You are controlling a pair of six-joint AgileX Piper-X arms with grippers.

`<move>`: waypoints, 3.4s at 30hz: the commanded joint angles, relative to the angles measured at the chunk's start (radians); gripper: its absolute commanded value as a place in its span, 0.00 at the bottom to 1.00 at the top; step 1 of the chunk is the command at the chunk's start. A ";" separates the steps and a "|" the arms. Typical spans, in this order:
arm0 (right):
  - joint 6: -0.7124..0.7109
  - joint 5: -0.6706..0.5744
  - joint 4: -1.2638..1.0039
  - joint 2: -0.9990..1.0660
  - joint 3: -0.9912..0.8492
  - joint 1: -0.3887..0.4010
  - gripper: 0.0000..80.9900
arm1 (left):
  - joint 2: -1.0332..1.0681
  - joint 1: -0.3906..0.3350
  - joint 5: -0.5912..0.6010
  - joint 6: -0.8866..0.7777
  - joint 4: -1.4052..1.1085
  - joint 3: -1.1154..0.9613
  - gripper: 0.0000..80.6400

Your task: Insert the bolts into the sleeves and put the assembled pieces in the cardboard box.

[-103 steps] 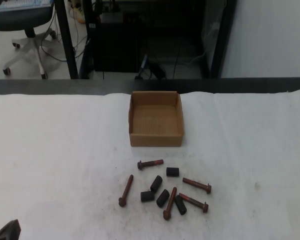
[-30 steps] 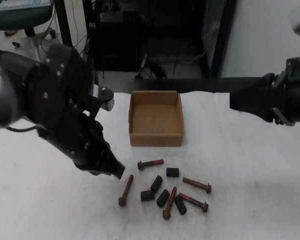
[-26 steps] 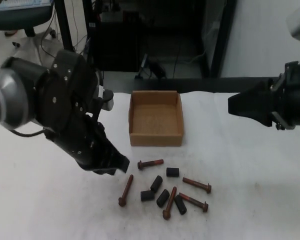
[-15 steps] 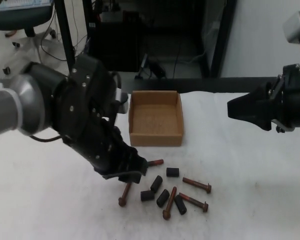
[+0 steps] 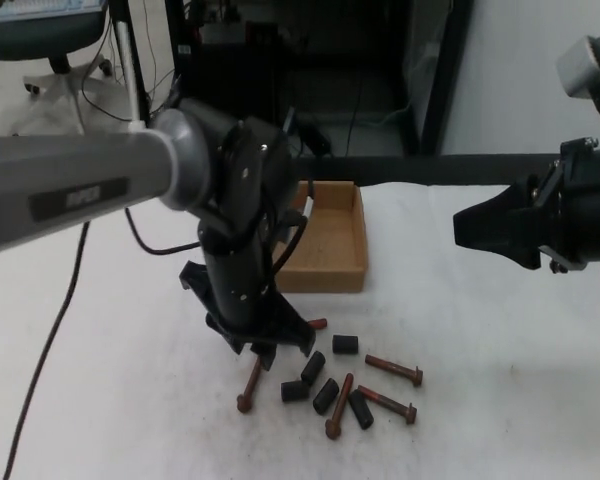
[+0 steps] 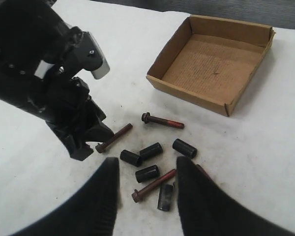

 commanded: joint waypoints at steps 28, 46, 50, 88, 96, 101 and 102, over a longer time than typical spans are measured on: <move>-0.015 -0.005 0.012 -0.001 -0.013 0.000 0.45 | 0.069 -0.002 0.024 0.024 -0.029 -0.054 0.51; -0.113 -0.002 0.086 -0.001 -0.013 0.000 0.45 | 0.069 -0.017 0.053 0.755 -0.318 -0.060 0.51; -0.113 0.002 0.086 -0.001 -0.013 -0.002 0.45 | 0.069 -0.020 0.045 0.724 -0.288 -0.060 0.51; -0.105 0.009 0.084 -0.001 -0.013 -0.024 0.45 | 0.151 -0.020 0.005 -0.052 0.105 -0.048 0.51; -0.105 0.009 0.084 -0.001 -0.013 -0.024 0.45 | 0.158 -0.020 0.000 0.000 0.037 -0.048 0.47; -0.105 0.009 0.084 -0.001 -0.013 -0.024 0.45 | 0.158 -0.020 0.000 0.039 0.008 -0.048 0.26; -0.105 0.009 0.084 -0.001 -0.013 -0.024 0.45 | 0.158 -0.020 0.000 0.049 0.007 -0.048 0.23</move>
